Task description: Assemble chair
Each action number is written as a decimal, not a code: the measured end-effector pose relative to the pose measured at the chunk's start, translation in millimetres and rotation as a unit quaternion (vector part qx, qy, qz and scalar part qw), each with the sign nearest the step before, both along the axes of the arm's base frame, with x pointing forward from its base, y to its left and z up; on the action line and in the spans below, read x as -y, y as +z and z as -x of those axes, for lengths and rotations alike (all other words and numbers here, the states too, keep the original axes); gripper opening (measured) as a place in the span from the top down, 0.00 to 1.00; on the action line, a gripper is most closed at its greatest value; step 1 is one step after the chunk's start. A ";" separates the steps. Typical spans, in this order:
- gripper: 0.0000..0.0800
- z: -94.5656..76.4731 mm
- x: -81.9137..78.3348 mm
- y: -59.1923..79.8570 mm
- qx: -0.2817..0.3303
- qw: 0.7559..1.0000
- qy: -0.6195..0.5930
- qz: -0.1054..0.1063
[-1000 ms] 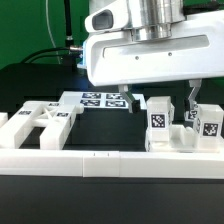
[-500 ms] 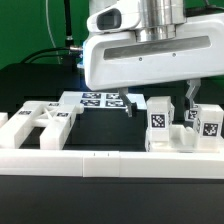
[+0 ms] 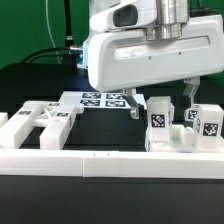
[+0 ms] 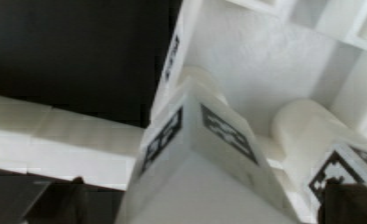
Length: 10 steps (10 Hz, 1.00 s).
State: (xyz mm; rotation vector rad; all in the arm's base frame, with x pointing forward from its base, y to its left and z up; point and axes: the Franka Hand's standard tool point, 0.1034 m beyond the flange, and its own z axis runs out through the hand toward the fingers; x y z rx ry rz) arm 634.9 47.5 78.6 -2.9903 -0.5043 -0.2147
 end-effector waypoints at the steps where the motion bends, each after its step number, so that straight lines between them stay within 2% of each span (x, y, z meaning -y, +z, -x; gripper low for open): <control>1: 0.19 0.0 2.4 -0.2 0.004 0.999 0.039 0.010; 2: 0.19 -0.1 3.0 -0.1 0.006 0.998 0.058 0.014; 4: 0.19 -0.6 -2.0 2.7 0.015 0.987 0.157 0.036; 7: 0.19 -1.3 -4.7 7.5 0.020 0.973 0.225 0.054; 10: 0.19 -1.1 -4.3 8.4 0.026 0.945 0.317 0.076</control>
Offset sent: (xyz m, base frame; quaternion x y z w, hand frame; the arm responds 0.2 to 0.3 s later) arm -0.0060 0.0205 0.0092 0.0138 -0.0032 -0.2390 0.9709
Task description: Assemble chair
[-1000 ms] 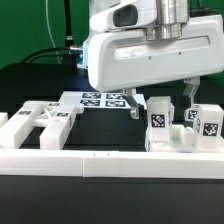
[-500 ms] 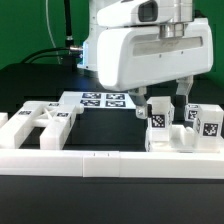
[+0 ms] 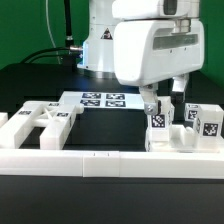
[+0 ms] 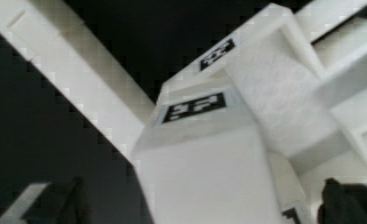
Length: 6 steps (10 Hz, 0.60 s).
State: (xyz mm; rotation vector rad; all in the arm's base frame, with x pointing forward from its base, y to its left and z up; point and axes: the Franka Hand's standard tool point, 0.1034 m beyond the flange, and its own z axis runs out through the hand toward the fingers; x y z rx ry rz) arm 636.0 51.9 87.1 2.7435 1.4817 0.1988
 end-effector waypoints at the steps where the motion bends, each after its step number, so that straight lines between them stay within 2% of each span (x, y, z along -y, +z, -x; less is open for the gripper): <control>1: 0.19 0.1 0.0 -0.2 0.001 1.000 0.005 0.001; 2: 0.19 0.4 0.3 -0.6 0.000 1.000 0.014 0.005; 4: 0.49 1.3 1.3 -3.2 -0.002 1.000 0.010 0.005; 5: 0.49 1.5 2.7 -5.8 0.000 1.000 0.008 0.006; 6: 0.64 -0.6 5.6 -5.7 0.006 1.000 0.004 0.006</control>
Offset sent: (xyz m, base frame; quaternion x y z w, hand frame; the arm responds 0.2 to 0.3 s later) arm 0.0017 0.0006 -0.0033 0.0027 -0.0004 0.0000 1.0000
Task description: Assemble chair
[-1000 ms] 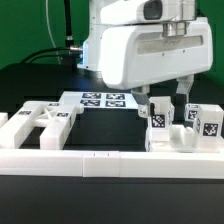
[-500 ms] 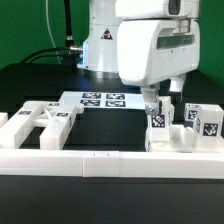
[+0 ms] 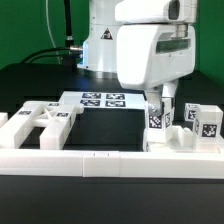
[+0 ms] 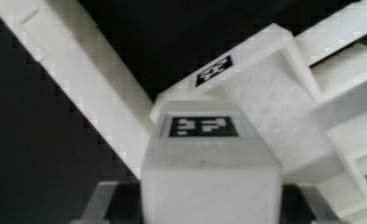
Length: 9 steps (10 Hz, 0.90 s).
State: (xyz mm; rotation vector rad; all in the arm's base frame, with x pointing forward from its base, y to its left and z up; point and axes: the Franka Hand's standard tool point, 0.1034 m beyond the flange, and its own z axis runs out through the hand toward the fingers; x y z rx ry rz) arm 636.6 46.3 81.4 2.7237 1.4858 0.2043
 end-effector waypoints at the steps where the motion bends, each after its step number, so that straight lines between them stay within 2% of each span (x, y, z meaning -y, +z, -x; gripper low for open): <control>1: 0.64 0.0 0.0 0.1 0.000 1.000 -0.001 0.000; 5: 0.64 -0.8 -0.3 -0.2 -0.007 0.988 -0.151 -0.021; 8: 0.64 -3.9 -5.4 -0.9 -0.011 0.941 -0.335 -0.046; 9: 0.64 -7.1 -5.9 -1.4 -0.009 0.916 -0.397 -0.059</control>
Offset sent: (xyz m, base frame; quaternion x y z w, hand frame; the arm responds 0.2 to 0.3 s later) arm 0.0000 0.0000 0.0000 0.0000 0.0000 0.1938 0.9810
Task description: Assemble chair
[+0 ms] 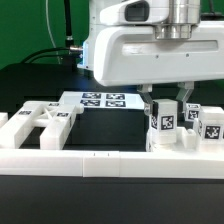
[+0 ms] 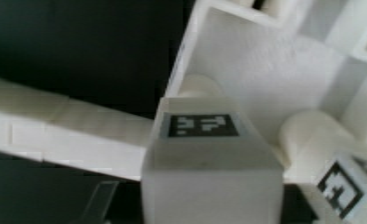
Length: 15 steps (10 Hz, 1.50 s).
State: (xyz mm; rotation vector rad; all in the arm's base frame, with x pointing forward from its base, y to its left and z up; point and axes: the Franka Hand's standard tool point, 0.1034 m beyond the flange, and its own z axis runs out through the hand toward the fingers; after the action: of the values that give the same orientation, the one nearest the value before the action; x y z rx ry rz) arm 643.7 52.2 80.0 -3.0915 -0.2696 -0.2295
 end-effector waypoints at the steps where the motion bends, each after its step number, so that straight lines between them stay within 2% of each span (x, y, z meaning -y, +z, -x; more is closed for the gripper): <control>1: 0.64 -5.4 -2.0 -0.1 0.020 1.000 -0.008 0.002; 5: 0.64 -5.9 1.0 0.1 0.017 0.990 -0.141 -0.021; 6: 0.64 -5.5 2.5 -0.5 0.014 0.979 -0.200 -0.033; 9: 0.64 -5.2 8.0 -2.0 0.006 0.917 -0.393 -0.071; 10: 0.64 -4.5 10.0 -2.5 0.000 0.880 -0.467 -0.088; 11: 0.64 -3.3 10.5 -2.4 -0.003 0.839 -0.536 -0.091; 14: 0.64 -1.5 12.5 -2.4 -0.009 0.785 -0.611 -0.105; 15: 0.64 -0.7 13.0 -2.4 -0.013 0.759 -0.641 -0.111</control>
Offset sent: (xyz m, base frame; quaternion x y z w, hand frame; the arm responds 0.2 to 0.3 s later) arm 0.0000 0.0000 0.0000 0.0000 0.0000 0.1938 0.9810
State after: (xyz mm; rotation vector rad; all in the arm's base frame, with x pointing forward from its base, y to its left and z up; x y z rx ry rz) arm 644.4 39.2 77.6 -2.4257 1.7378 -0.1867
